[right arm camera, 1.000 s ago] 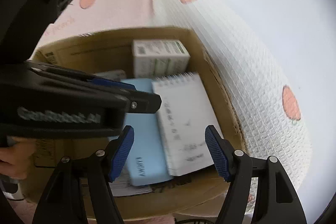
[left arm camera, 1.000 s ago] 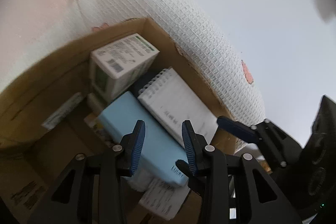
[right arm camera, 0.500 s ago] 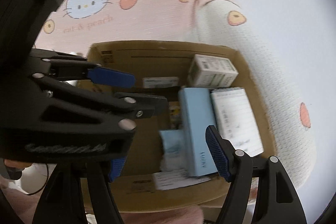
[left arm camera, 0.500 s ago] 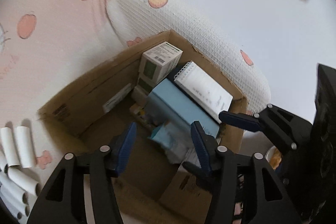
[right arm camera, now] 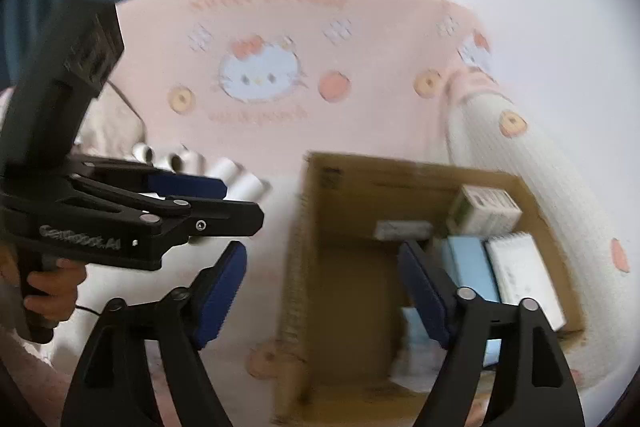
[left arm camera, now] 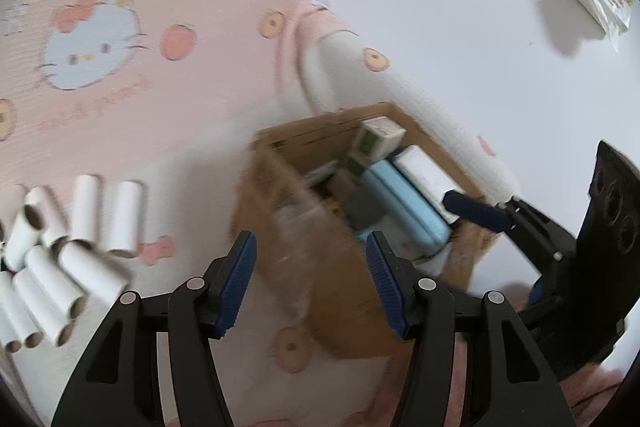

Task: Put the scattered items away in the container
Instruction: 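Withdraw the right gripper from the box back to the tube pile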

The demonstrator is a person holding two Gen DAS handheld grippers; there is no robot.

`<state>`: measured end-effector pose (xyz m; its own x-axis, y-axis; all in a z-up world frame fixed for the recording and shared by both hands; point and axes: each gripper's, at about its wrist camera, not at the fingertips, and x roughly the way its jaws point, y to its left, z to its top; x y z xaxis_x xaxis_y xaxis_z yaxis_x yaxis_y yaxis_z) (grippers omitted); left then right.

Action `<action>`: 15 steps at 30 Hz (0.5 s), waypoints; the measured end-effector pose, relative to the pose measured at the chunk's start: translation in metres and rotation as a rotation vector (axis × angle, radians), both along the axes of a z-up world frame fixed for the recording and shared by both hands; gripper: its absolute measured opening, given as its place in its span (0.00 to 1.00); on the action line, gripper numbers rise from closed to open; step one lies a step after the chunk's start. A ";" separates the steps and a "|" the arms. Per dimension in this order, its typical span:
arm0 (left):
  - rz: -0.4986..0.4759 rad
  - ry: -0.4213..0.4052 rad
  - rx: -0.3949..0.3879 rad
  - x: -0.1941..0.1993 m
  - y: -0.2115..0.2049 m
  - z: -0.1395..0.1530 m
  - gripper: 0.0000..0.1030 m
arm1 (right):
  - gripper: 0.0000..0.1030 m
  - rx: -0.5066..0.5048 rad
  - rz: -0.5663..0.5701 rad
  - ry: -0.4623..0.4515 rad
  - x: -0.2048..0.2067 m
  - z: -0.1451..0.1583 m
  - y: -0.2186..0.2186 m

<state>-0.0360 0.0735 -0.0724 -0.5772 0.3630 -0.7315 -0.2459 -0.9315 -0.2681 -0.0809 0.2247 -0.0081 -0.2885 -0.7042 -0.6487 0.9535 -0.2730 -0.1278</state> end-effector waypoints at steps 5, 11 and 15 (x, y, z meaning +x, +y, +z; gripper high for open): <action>0.073 0.007 -0.147 0.031 -0.021 -0.015 0.60 | 0.76 -0.111 0.037 -0.119 0.012 -0.010 0.002; 0.235 -0.098 -0.076 0.066 -0.081 -0.044 0.60 | 0.76 -0.137 0.048 -0.081 0.037 -0.022 -0.011; 0.360 -0.161 0.052 0.081 -0.121 -0.062 0.65 | 0.76 -0.100 0.122 -0.029 0.063 -0.037 -0.030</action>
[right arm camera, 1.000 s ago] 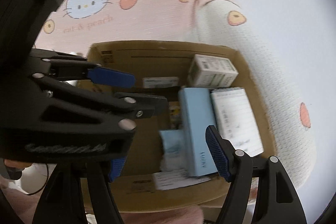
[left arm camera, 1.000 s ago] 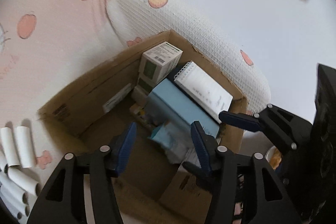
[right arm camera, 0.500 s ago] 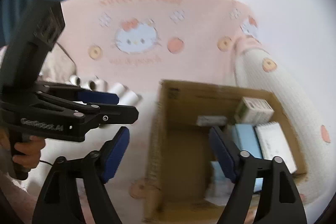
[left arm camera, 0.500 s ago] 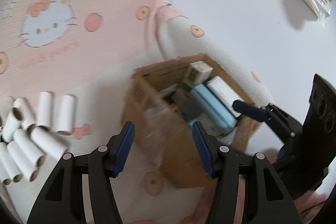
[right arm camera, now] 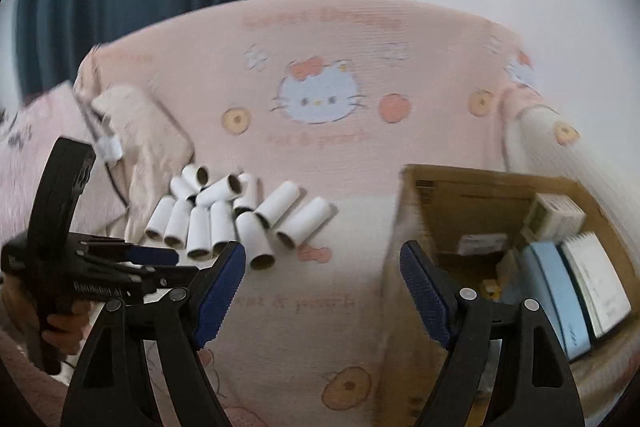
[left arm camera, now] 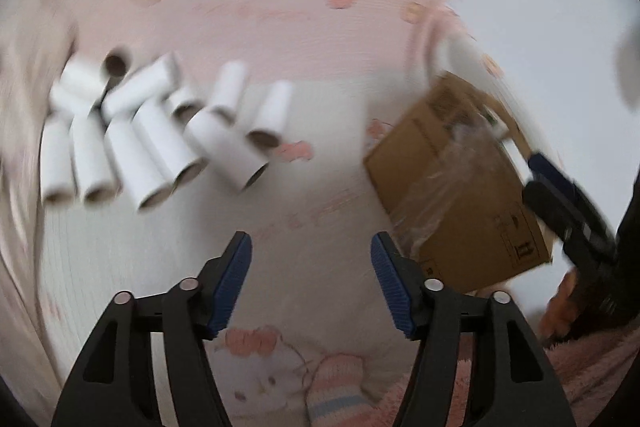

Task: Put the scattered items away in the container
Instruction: 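Withdraw the right gripper from the box back to the tube pile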

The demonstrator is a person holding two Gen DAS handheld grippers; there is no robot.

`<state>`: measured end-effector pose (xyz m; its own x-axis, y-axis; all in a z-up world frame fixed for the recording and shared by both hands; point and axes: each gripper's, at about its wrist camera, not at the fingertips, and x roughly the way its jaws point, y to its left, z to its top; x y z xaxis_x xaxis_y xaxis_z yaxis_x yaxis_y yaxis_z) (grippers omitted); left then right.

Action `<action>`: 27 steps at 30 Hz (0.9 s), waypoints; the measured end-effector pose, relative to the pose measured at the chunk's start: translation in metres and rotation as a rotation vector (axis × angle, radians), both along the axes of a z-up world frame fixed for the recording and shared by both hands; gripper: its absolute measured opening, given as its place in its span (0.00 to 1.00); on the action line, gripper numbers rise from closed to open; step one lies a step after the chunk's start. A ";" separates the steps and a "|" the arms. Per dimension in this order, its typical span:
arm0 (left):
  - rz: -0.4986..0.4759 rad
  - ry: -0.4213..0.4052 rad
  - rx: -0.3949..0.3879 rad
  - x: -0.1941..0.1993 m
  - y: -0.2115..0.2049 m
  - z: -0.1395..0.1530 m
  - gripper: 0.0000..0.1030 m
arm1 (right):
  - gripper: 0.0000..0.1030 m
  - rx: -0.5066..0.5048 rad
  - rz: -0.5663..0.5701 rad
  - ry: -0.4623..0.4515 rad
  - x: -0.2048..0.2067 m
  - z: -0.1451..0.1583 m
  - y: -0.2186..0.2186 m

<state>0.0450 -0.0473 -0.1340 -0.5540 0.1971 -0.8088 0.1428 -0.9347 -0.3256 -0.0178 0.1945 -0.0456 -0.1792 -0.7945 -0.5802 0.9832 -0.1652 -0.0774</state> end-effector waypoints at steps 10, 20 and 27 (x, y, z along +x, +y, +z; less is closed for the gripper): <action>0.168 -0.036 0.023 0.006 -0.054 -0.019 0.66 | 0.76 0.075 0.110 0.006 0.027 -0.045 -0.059; 0.150 -0.038 -0.044 -0.040 -0.060 -0.027 0.66 | 0.76 0.182 0.094 -0.159 0.002 -0.095 -0.123; 0.223 -0.107 -0.011 -0.063 -0.076 -0.045 0.66 | 0.76 0.214 0.123 -0.081 0.015 -0.114 -0.146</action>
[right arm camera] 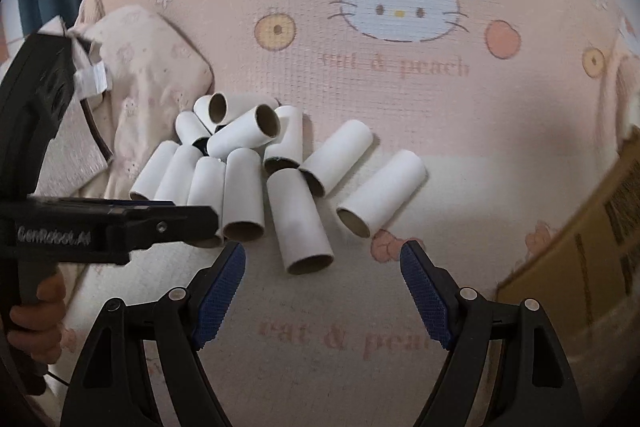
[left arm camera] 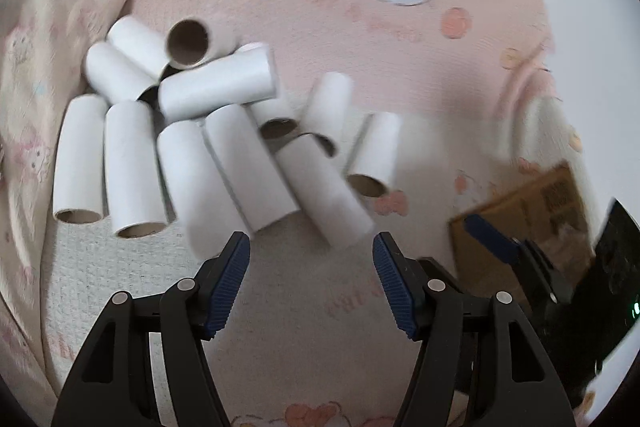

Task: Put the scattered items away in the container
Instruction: 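Withdraw the right gripper from the box back to the tube pile, then grasp a white cardboard tube with the right gripper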

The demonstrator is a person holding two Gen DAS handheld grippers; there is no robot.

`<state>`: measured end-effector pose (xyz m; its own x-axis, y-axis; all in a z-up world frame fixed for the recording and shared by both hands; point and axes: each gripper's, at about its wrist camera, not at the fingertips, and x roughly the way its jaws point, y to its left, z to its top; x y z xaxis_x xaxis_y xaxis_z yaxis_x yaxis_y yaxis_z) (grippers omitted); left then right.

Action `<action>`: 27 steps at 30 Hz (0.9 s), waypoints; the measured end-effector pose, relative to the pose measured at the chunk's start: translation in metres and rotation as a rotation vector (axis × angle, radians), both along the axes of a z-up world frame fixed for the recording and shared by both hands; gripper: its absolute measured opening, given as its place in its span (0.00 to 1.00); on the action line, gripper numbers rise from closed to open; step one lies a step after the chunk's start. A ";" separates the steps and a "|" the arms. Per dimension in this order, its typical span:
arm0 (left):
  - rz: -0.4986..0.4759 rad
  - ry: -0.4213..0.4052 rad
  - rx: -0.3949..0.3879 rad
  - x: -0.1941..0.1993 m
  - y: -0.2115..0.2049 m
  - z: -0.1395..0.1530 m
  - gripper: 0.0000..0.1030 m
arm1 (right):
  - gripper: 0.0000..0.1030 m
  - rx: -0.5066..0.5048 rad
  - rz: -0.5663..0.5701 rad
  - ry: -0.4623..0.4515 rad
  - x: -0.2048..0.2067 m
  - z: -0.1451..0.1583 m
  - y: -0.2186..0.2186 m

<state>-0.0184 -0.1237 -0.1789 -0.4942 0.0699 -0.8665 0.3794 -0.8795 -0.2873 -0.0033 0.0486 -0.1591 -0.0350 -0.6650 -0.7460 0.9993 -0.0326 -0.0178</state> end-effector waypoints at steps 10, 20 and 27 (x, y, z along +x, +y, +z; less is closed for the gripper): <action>0.053 -0.053 0.017 -0.027 -0.015 -0.014 0.66 | 0.75 -0.036 -0.093 -0.201 -0.036 -0.019 -0.016; 0.060 -0.084 0.049 -0.040 -0.025 -0.029 0.66 | 0.75 0.030 -0.011 -0.159 -0.019 -0.054 -0.035; 0.073 -0.102 0.064 -0.047 -0.027 -0.039 0.64 | 0.69 0.082 0.031 -0.143 -0.015 -0.073 -0.040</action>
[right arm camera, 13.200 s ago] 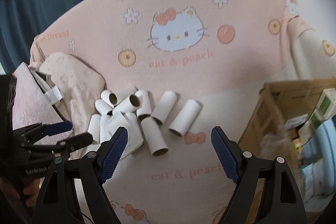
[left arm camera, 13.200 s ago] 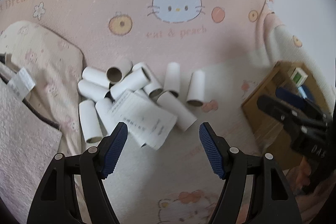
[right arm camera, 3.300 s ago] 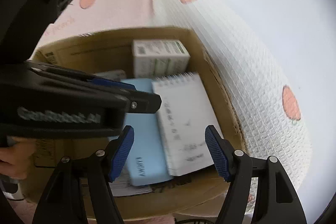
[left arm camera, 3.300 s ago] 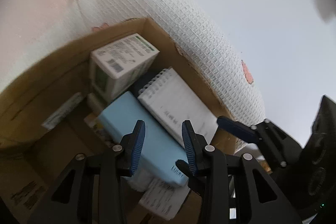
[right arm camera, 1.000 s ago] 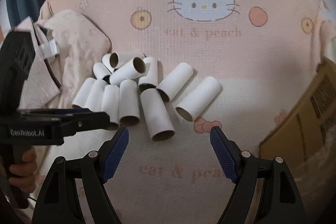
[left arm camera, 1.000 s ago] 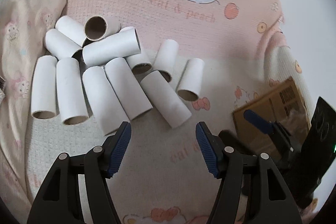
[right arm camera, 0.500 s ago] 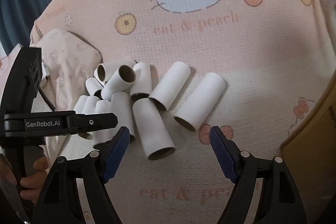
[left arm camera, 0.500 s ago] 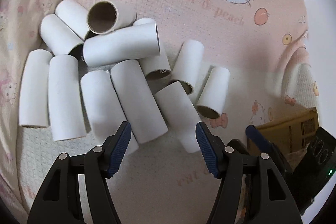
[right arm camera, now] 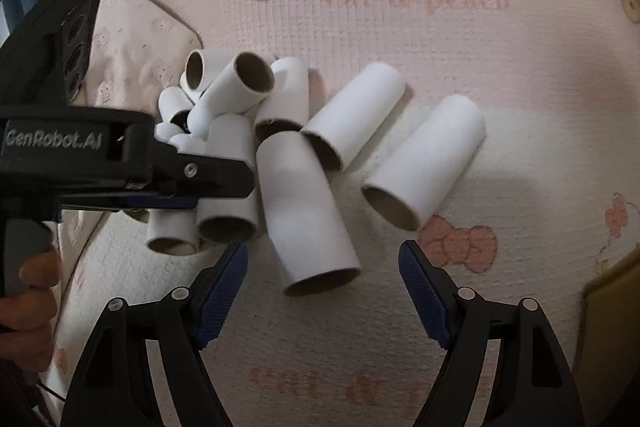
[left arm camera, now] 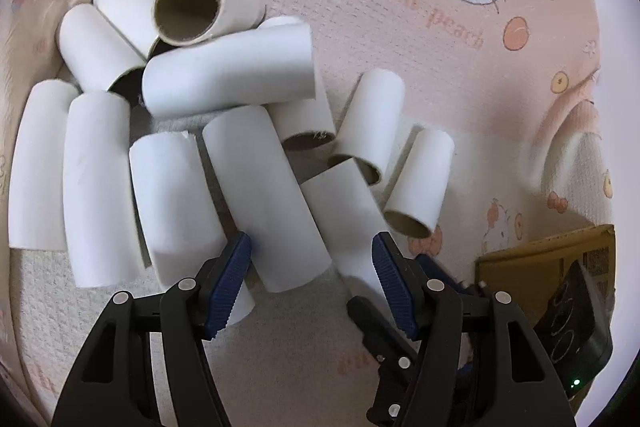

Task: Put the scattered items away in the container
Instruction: 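Grasp a white cardboard tube with the right gripper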

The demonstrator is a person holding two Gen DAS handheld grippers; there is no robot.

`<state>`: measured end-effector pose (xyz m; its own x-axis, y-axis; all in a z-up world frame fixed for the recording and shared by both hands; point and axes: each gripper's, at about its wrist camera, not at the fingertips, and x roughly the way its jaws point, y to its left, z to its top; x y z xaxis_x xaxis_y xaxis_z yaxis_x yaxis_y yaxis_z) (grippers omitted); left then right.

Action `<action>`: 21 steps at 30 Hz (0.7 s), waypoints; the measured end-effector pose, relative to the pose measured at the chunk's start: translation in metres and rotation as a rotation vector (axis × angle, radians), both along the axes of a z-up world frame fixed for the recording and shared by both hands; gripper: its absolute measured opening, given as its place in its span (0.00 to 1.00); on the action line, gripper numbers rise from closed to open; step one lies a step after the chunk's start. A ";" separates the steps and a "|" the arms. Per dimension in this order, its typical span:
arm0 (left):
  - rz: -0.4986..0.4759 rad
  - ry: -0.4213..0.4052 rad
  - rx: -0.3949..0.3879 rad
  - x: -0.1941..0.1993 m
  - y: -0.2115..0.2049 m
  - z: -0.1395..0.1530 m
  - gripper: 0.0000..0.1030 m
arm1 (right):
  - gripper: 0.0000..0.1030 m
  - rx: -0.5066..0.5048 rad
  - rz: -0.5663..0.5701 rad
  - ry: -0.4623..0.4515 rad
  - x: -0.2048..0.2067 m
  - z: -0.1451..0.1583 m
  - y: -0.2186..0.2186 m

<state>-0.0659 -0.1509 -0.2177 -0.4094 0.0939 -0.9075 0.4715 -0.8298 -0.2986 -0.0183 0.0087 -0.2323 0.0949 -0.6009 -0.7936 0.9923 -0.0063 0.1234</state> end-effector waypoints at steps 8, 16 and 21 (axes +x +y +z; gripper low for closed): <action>-0.038 -0.033 -0.082 0.009 0.002 -0.003 0.39 | 0.41 0.031 0.037 -0.011 0.003 -0.004 0.011; -0.096 -0.041 -0.019 0.024 0.010 -0.005 0.31 | 0.41 0.097 -0.001 -0.053 -0.005 0.003 0.032; -0.196 -0.071 -0.059 0.035 0.032 -0.007 0.27 | 0.41 0.138 -0.026 -0.059 -0.014 0.008 0.045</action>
